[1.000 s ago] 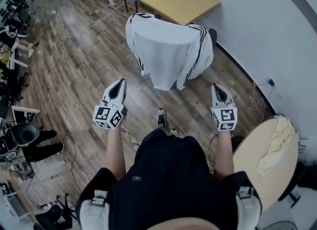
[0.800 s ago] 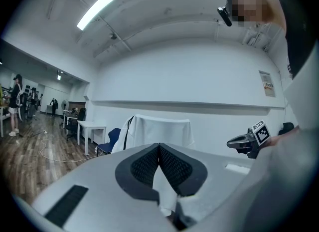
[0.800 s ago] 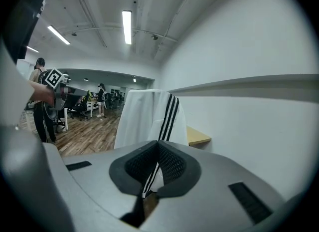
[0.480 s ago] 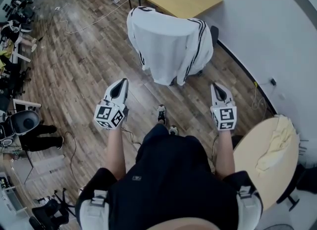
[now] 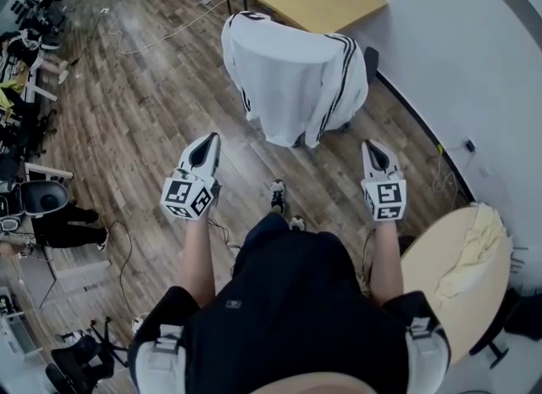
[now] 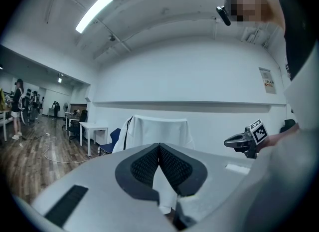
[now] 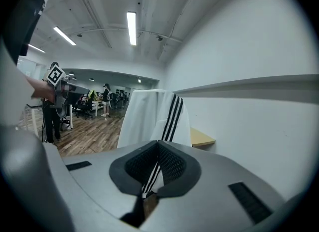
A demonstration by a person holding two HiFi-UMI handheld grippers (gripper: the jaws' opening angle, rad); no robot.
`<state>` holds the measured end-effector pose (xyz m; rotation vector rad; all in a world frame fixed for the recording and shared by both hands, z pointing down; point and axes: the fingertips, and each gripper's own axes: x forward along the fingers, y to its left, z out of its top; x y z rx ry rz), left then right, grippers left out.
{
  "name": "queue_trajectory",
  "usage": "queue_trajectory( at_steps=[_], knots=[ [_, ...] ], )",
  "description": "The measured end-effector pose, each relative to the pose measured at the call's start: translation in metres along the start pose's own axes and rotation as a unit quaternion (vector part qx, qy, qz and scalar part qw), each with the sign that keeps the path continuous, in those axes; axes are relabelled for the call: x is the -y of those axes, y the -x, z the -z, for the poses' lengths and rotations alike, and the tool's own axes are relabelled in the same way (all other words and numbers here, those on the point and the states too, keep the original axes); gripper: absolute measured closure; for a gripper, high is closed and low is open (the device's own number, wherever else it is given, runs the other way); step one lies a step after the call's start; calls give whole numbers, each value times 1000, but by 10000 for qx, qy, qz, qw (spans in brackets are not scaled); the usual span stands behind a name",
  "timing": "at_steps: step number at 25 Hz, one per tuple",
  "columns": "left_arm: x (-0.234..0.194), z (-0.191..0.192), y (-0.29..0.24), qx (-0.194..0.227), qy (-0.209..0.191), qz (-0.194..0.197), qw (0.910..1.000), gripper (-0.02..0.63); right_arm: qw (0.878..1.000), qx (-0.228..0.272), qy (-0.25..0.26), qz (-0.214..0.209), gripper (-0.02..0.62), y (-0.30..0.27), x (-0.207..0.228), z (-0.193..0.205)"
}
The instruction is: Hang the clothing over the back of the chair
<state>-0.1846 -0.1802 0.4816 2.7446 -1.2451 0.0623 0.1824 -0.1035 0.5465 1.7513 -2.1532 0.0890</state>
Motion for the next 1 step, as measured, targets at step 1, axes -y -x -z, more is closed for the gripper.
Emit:
queue_trajectory(
  at_steps=[1],
  knots=[
    [1,-1,-1,5,-6,4,10000,604,10000,26,19,-20,598,-1,0,-2]
  ],
)
